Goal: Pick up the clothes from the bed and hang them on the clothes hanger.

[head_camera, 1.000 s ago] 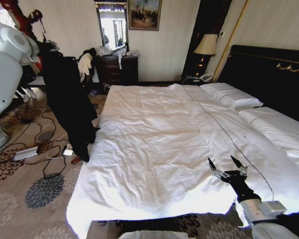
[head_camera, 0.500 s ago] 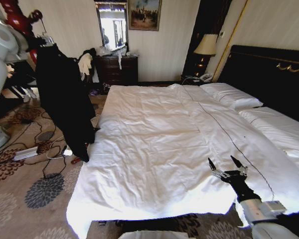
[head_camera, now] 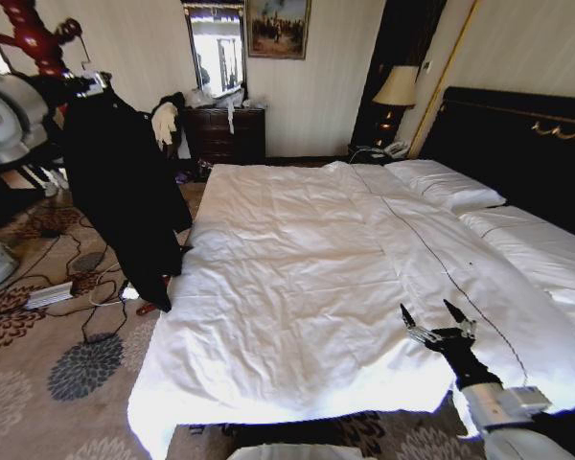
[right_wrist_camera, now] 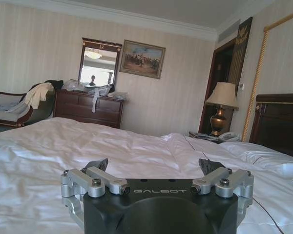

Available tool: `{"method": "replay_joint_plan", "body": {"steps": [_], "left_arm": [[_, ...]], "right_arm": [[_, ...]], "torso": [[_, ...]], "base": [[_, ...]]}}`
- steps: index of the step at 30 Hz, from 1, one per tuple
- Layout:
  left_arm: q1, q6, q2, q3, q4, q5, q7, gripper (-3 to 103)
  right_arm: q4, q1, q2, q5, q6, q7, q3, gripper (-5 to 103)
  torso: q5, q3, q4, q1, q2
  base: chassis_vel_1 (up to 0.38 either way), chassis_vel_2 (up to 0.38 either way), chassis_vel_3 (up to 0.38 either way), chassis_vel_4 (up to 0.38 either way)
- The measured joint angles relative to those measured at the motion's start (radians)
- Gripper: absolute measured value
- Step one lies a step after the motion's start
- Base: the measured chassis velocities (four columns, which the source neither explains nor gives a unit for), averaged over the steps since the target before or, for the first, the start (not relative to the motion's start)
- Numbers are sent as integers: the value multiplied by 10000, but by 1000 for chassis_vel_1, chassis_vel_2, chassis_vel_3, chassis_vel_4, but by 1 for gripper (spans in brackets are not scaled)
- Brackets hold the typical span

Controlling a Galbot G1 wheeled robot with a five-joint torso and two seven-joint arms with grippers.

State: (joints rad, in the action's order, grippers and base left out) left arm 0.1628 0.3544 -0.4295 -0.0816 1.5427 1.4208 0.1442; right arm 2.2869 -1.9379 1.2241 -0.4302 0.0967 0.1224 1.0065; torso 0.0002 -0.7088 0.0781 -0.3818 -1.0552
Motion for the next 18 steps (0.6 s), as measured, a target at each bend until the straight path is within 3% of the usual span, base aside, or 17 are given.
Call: {"method": "replay_joint_plan", "body": {"steps": [6,10,13,15,18], "left_arm": [[-1583,-750,569,895,1405,10,88,100],[-3065,-871,852,1552,2335,-304,356,100],[-3781,-988,828,1796,2718,-560,433,100],[-4546,-1150,704,2280,2959,-832,485,100],[-5389,-1288,659,2996,3216,-940,569,100]], "right_arm": [[0,0,0,-1,0,0,-1,100],[0,0,0,-1,0,0,-1,100],[0,0,0,0,0,0,-1,100],[0,0,0,-1,0,0,0,100],[0,0,0,-1,0,0,-1,100]], "torso": [[1,0,-2,0,0],[-5,-1,-5,-1,1],[-3,0,-7,0,0],[-1,-1,8,-1,1],[-1,-1,-1,-2,1]], "base": [[0,0,0,0],[0,0,0,0],[0,0,0,0],[0,0,0,0],[0,0,0,0]]}}
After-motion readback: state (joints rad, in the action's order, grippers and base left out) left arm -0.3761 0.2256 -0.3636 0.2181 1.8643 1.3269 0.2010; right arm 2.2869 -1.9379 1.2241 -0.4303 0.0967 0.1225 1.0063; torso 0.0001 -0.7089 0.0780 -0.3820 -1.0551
